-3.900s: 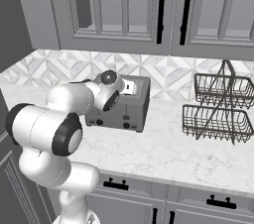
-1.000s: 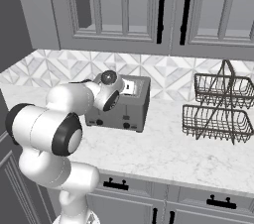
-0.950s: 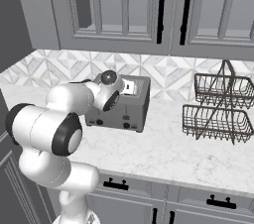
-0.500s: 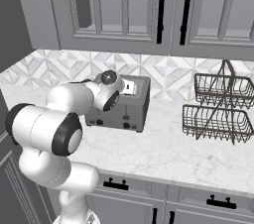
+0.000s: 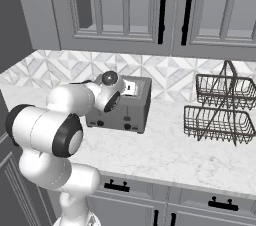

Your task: Start the toaster. Once the lever pops up, take the bread to the plate on the dining counter.

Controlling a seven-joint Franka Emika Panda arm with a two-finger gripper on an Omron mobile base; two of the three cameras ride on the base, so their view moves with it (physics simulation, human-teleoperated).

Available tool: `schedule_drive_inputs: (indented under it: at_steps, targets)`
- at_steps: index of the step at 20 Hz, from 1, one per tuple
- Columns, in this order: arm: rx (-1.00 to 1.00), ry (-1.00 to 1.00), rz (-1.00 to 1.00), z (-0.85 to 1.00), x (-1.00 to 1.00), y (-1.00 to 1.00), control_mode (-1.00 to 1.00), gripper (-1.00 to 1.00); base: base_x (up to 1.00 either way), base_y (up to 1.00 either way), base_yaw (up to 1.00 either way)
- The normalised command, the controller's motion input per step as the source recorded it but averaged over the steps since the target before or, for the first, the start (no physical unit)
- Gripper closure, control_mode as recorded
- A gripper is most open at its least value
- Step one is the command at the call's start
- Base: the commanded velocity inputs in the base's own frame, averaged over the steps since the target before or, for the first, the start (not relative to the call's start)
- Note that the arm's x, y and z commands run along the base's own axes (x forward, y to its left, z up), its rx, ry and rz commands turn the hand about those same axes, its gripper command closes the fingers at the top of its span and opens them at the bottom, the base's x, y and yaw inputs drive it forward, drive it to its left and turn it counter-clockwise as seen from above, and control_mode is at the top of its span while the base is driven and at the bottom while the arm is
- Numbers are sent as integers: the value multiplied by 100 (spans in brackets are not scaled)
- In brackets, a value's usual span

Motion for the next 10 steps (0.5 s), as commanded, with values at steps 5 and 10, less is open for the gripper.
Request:
schedule_drive_inputs:
  at_steps: [5,10]
  targets:
    - [0,0,0,0,0,0,-100,-100,0,0,0]
    - [0,0,0,0,0,0,-100,-100,0,0,0]
